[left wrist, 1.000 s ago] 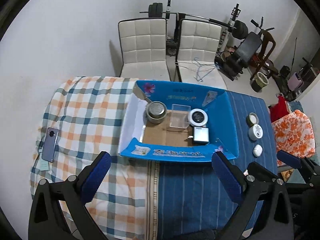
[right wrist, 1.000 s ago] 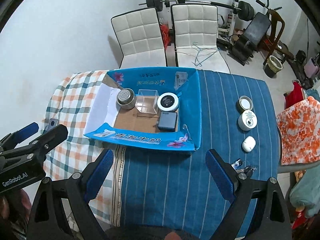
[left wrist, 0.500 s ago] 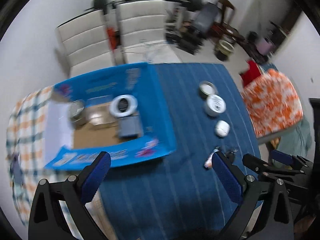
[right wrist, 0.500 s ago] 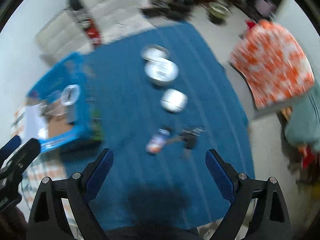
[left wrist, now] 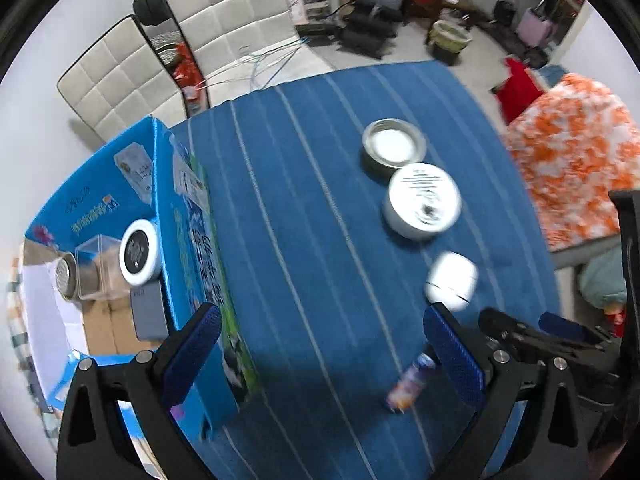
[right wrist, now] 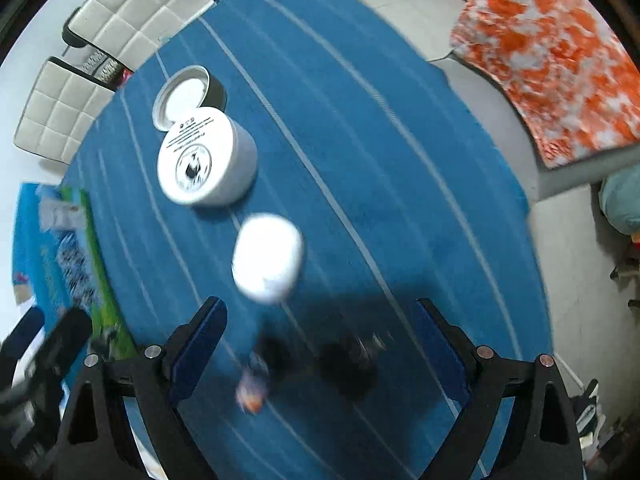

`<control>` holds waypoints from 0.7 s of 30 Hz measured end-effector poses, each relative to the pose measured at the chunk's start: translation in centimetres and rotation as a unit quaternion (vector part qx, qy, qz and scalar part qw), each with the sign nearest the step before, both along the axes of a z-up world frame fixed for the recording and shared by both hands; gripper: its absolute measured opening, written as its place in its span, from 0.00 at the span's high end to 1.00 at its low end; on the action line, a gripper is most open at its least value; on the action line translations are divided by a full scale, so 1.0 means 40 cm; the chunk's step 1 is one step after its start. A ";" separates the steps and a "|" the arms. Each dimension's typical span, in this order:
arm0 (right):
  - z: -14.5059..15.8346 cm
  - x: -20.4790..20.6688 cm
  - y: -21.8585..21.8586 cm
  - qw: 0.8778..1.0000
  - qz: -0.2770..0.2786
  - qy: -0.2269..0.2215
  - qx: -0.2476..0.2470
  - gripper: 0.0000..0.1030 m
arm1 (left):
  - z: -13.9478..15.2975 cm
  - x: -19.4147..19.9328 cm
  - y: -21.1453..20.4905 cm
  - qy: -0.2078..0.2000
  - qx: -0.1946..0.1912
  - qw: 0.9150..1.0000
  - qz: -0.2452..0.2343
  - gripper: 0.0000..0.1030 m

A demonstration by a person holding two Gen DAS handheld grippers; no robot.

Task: Organize rigid objects
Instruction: 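Grasp the white cream jar with the left gripper while the right grasps the white earbud case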

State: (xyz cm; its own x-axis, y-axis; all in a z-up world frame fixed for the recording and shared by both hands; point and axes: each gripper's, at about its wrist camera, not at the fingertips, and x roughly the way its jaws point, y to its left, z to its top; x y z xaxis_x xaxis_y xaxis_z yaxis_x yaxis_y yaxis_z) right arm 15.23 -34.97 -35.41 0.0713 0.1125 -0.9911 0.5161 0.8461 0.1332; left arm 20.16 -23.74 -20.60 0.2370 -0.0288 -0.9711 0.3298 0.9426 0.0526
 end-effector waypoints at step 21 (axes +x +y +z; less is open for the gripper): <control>-0.038 0.061 -0.194 0.998 0.018 0.029 -0.047 0.53 | -0.083 0.158 -0.170 0.063 -0.039 0.997 0.008 0.00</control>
State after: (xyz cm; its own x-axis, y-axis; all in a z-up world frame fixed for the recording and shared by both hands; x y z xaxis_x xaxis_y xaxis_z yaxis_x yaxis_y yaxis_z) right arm 17.66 -42.72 -36.92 0.0103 0.0211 -0.9997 0.4896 0.8716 0.0234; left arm 26.49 -30.53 -23.91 0.1144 -0.1026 -0.9881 0.3147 0.9472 -0.0619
